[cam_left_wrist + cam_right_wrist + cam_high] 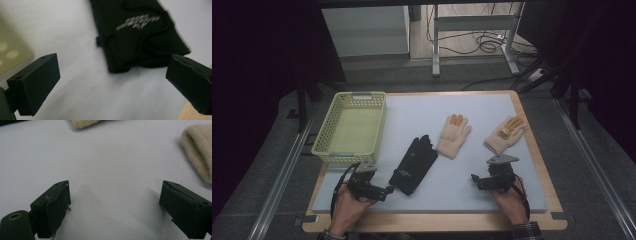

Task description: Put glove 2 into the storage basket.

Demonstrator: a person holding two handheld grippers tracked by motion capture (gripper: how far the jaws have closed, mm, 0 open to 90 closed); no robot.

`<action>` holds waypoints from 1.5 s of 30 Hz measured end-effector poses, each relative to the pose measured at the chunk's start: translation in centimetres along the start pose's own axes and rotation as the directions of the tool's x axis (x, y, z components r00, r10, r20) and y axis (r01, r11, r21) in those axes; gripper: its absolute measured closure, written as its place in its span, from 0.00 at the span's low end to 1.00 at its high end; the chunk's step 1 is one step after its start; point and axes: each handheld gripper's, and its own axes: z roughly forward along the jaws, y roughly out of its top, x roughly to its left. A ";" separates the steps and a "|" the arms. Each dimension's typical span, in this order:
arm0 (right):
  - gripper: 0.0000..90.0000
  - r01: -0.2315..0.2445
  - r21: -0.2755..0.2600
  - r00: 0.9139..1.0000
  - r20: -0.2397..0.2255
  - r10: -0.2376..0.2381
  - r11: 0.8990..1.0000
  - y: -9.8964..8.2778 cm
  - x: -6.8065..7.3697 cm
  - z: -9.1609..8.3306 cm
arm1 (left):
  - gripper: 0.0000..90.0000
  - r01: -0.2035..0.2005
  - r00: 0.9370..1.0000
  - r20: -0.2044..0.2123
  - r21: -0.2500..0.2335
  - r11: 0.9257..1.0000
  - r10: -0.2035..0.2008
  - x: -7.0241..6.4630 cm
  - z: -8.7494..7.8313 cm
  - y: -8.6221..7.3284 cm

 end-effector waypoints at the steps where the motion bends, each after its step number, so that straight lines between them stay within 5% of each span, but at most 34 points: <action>1: 0.11 0.000 0.000 1.000 0.000 0.000 1.000 0.0 0.0 0.0 | 0.00 -0.011 1.000 0.000 0.004 1.000 0.011 -0.3 0.2 0.5; 8: 0.11 0.000 -0.001 1.000 0.000 0.000 1.000 0.0 0.0 0.0 | 0.00 -0.050 0.999 -0.012 0.051 0.997 0.050 -2.2 2.5 3.5; 21: 0.11 0.000 -0.001 1.000 0.000 0.000 1.000 0.0 0.0 0.0 | 0.00 -0.044 0.995 -0.080 0.113 0.993 0.053 -3.4 7.4 6.8; 25: 0.11 0.000 -0.001 1.000 0.000 0.000 1.000 0.0 0.0 0.0 | 0.00 -0.061 0.984 -0.157 0.165 0.984 0.087 -3.3 8.6 6.9; 30: 0.11 0.000 -0.001 1.000 -0.001 0.000 1.000 0.0 0.0 0.0 | 0.00 -0.005 0.996 -0.089 0.188 0.982 0.022 -2.3 8.9 6.4; 34: 0.11 -0.001 -0.001 1.000 0.000 0.001 1.000 0.0 0.0 0.0 | 0.00 -0.059 0.993 -0.086 0.211 0.976 0.078 -3.5 9.2 6.2; 37: 0.11 0.000 -0.001 1.000 0.000 0.000 1.000 0.0 0.0 0.0 | 0.00 -0.047 0.994 -0.083 0.214 0.976 0.066 -3.3 9.1 6.3; 45: 0.11 0.000 -0.001 1.000 0.000 0.000 1.000 0.0 0.0 0.0 | 0.49 -0.022 0.994 -0.103 0.195 0.981 0.043 -2.0 7.8 6.5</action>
